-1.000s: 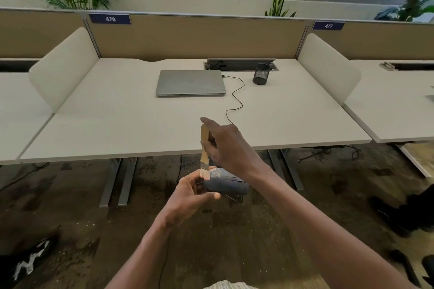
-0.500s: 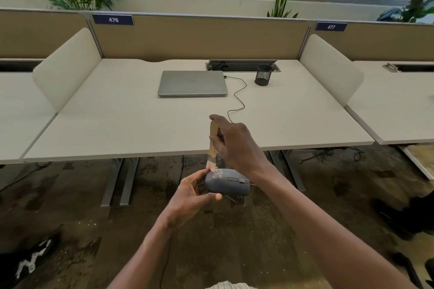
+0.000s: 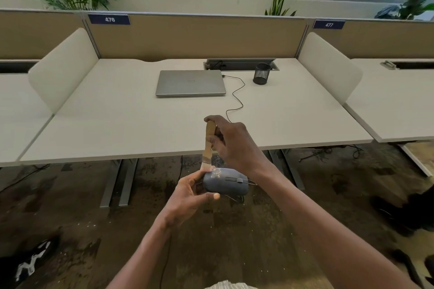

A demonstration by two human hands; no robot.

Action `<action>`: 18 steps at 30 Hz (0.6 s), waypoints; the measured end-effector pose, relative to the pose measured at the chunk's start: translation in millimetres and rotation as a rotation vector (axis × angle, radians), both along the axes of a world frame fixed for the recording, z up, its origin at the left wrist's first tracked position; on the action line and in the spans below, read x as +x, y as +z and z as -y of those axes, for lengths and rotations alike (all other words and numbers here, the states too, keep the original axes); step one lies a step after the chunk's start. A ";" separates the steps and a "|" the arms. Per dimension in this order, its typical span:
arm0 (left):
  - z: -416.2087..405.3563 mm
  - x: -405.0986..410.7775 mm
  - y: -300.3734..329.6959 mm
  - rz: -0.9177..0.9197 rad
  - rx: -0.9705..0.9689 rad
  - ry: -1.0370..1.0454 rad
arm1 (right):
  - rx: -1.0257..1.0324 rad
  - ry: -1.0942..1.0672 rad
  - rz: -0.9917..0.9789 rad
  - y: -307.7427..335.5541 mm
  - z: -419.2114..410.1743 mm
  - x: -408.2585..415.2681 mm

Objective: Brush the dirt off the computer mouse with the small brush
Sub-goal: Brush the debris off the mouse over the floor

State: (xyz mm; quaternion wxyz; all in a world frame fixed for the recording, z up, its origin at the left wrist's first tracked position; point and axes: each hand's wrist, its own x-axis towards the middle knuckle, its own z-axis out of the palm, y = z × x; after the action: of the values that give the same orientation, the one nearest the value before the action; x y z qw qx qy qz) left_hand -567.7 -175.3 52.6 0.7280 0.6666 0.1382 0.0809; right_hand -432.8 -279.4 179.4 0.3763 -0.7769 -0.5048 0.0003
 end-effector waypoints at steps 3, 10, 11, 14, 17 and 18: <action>-0.1 -0.1 -1.4 -0.005 0.000 0.005 | -0.042 0.001 0.001 -0.3 2.4 4.3; -4.0 2.6 -0.8 0.009 0.013 0.010 | -0.003 0.033 -0.012 -1.9 0.9 9.8; -4.1 2.7 -1.2 0.012 0.014 0.005 | -0.013 0.032 -0.014 -2.8 1.1 11.1; -3.7 2.4 -2.5 0.019 0.019 0.004 | -0.055 0.004 0.009 -3.4 2.5 17.4; -5.9 3.0 -1.7 0.037 -0.007 -0.004 | -0.023 0.012 0.002 -2.7 2.0 19.9; -6.6 3.3 -0.7 0.038 -0.013 -0.004 | -0.012 0.021 -0.006 -3.0 1.8 19.8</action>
State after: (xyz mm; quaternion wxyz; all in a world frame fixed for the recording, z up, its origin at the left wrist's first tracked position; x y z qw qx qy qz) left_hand -564.4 -168.8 52.0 0.7351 0.6604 0.1237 0.0909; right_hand -413.0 -281.2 176.4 0.3731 -0.7738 -0.5118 0.0095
